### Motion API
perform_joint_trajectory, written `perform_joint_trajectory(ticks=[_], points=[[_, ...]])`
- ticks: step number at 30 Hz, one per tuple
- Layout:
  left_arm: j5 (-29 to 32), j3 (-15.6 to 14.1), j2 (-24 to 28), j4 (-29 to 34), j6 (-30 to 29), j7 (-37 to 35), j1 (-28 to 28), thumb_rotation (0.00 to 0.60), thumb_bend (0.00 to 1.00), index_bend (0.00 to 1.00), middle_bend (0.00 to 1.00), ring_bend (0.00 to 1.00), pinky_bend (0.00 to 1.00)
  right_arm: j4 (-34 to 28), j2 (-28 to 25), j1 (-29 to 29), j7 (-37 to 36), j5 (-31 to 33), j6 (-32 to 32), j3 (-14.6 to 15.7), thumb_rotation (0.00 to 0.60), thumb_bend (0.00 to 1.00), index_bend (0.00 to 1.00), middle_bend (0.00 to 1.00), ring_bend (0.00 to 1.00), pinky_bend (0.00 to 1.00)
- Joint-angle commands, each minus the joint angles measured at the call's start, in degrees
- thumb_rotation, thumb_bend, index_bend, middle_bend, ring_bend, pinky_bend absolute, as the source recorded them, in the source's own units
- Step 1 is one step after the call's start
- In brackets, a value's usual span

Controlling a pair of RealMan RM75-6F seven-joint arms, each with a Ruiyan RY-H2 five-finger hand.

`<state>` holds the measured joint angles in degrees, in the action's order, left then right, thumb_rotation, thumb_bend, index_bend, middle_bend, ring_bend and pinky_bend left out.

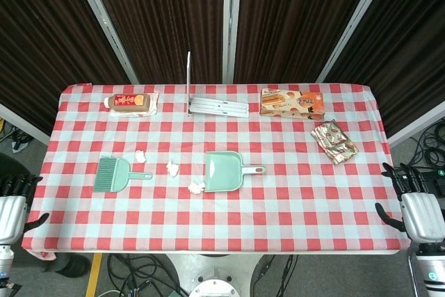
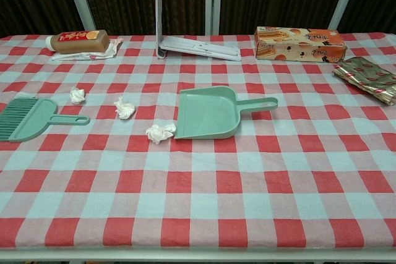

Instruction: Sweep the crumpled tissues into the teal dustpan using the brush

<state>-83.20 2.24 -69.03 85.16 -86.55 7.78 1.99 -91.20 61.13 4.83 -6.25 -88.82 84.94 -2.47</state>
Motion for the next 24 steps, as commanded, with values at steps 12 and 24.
perform_joint_trajectory(ticks=[12,24], points=[[-0.6,0.3,0.2,0.4,0.6,0.1,0.9,0.6,0.11,0.24,0.19,0.16,0.13,-0.2,-0.7,0.2,-0.3,-0.5,-0.2,0.1,0.6,0.24,0.0,0.23,0.0,0.0],[-2.4,2.6,1.8,2.5,3.6,-1.1,5.5,0.6,0.11,0.24,0.19,0.16,0.13,-6.1,-4.1,8.8,8.3,-0.2,-12.2,-1.9,0.6,0.24,0.03,0.24,0.0,0.0]])
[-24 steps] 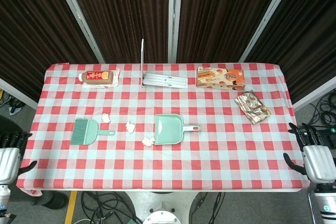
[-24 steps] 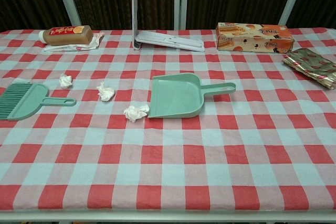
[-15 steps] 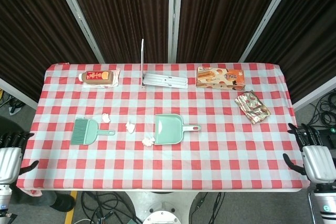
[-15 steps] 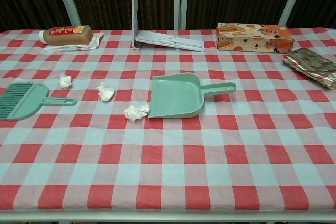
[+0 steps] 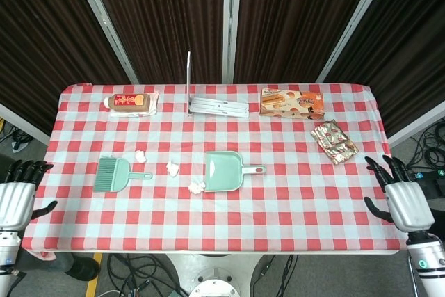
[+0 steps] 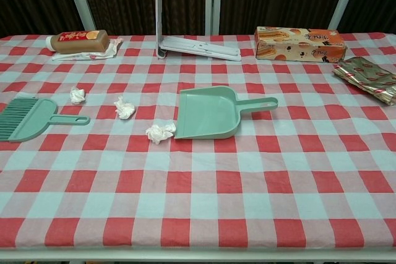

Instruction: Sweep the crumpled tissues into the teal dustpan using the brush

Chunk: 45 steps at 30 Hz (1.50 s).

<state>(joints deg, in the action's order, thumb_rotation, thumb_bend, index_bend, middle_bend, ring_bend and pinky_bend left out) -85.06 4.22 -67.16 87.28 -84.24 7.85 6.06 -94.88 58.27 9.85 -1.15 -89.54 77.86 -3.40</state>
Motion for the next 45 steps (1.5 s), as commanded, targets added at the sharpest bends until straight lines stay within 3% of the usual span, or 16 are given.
perform_joint_trajectory(ticks=[1,4,7,12,15,19,24,32,45], points=[[-0.6,1.1,-0.2,0.5,2.5,-2.0,2.6,0.6,0.11,0.24,0.19,0.16,0.13,-3.0,-1.3,5.0,4.3,0.9,-6.7,-1.4,0.6,0.24,0.03,0.24,0.0,0.0],[-0.2,2.4,-0.9,0.7,6.3,-3.6,5.9,0.6,0.11,0.28,0.21,0.22,0.19,-4.3,-1.3,7.4,6.3,1.9,-9.2,-2.6,0.6,0.24,0.04,0.24,0.0,0.0],[0.9,3.8,-1.8,1.3,11.5,-3.4,10.0,0.6,0.11,0.32,0.27,0.33,0.31,-5.5,-1.7,9.6,8.0,3.0,-11.5,-3.8,0.6,0.24,0.04,0.24,0.0,0.0],[3.9,4.8,-4.5,2.0,21.4,3.1,17.0,0.6,0.16,0.37,0.36,0.54,0.64,-6.9,-2.3,12.1,9.8,4.4,-13.4,-5.2,0.6,0.24,0.04,0.24,0.0,0.0],[7.5,5.5,-7.2,1.9,25.6,9.1,20.3,0.6,0.17,0.38,0.36,0.6,0.74,-7.2,-2.6,12.7,10.5,5.1,-13.8,-5.3,0.6,0.24,0.04,0.24,0.0,0.0],[12.2,5.9,-11.2,0.6,28.4,18.4,23.8,0.6,0.19,0.39,0.38,0.67,0.79,-7.2,-3.0,12.6,10.6,5.9,-13.5,-5.2,0.6,0.24,0.04,0.24,0.0,0.0],[20.6,5.4,-16.3,0.2,29.1,35.2,27.6,0.6,0.2,0.39,0.39,0.69,0.8,-7.1,-3.5,11.7,10.2,6.4,-12.2,-4.5,0.6,0.24,0.04,0.24,0.0,0.0],[32.6,3.8,-22.2,-0.5,25.7,50.5,30.8,0.6,0.21,0.39,0.4,0.69,0.81,-6.6,-3.9,10.2,9.0,6.8,-10.4,-3.5,0.6,0.24,0.04,0.24,0.0,0.0],[43.7,2.7,-26.2,-1.7,23.8,58.3,35.5,0.6,0.26,0.43,0.43,0.7,0.83,-5.8,-3.9,9.3,7.4,7.5,-9.5,-2.7,0.6,0.23,0.04,0.24,0.0,0.0]])
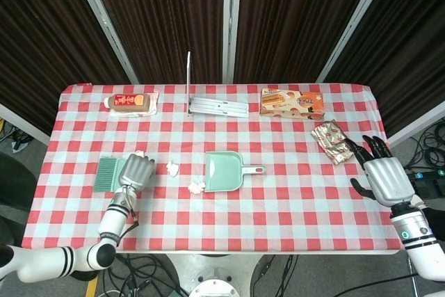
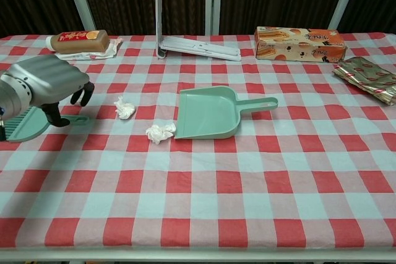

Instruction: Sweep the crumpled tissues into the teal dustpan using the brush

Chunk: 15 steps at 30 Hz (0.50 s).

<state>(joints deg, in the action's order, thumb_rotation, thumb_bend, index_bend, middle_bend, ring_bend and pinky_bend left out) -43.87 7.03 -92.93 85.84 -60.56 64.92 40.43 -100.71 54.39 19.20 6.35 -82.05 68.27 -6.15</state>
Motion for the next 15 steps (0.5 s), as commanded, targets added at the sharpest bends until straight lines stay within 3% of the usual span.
perform_joint_trajectory(ticks=[1,15], points=[[3.7,-0.1,-0.4,-0.2,0.1,1.8,1.5,0.6,0.27,0.43,0.44,0.7,0.83,0.1,0.0,-0.1,-0.1,0.1,0.1,0.1,0.6,0.23,0.04,0.24,0.0,0.0],[9.1,-1.8,-1.7,-3.2,0.5,0.8,4.1,0.6,0.27,0.44,0.46,0.7,0.83,1.4,0.4,-0.5,-1.2,1.2,0.0,0.5,0.6,0.23,0.04,0.24,0.0,0.0]])
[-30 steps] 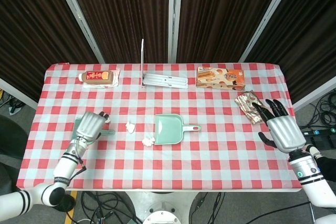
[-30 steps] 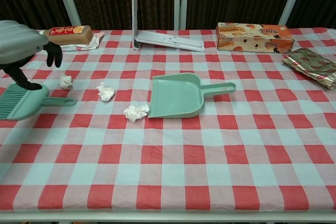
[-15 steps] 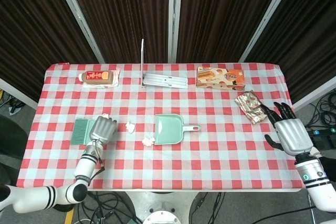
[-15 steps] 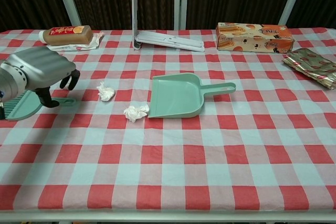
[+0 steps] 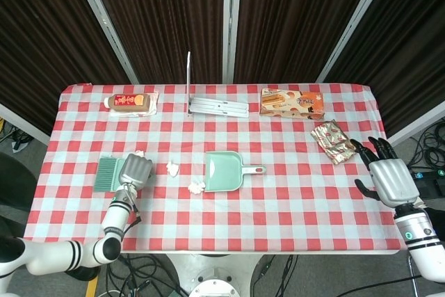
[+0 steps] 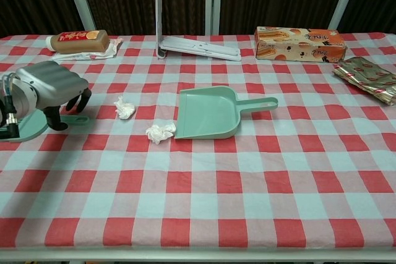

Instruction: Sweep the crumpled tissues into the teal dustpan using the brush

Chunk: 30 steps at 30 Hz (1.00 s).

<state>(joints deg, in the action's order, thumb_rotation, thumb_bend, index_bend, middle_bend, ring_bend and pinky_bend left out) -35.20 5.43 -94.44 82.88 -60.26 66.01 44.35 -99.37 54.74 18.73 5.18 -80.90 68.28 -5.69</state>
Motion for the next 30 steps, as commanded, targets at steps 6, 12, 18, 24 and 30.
perform_joint_trajectory(ticks=[6,12,18,24,30], points=[[1.3,-1.0,-0.4,-1.3,0.4,-1.1,0.9,0.6,0.27,0.45,0.46,0.7,0.83,0.3,0.0,-0.2,0.0,0.3,0.1,0.2,0.6,0.23,0.04,0.24,0.0,0.0],[1.2,-1.8,-1.0,-2.7,0.8,-2.4,1.3,0.6,0.3,0.46,0.47,0.7,0.83,0.2,0.0,-0.4,0.1,0.3,0.3,0.4,0.6,0.23,0.04,0.24,0.0,0.0],[-0.2,-2.5,-1.1,-3.8,1.5,-4.7,1.4,0.6,0.36,0.49,0.5,0.71,0.83,0.2,0.0,-0.4,0.3,0.9,-0.1,0.5,0.6,0.23,0.04,0.24,0.0,0.0],[-2.9,-2.9,0.0,-3.5,2.2,-8.4,1.0,0.6,0.4,0.51,0.52,0.72,0.84,-0.2,0.0,-0.3,0.9,0.9,-0.4,0.6,0.6,0.23,0.04,0.24,0.0,0.0],[-10.0,-3.3,4.5,1.1,-0.3,-15.0,-1.1,0.6,0.41,0.53,0.54,0.72,0.84,-1.3,1.0,1.9,3.3,0.4,-3.7,0.9,0.6,0.24,0.05,0.25,0.0,0.0]])
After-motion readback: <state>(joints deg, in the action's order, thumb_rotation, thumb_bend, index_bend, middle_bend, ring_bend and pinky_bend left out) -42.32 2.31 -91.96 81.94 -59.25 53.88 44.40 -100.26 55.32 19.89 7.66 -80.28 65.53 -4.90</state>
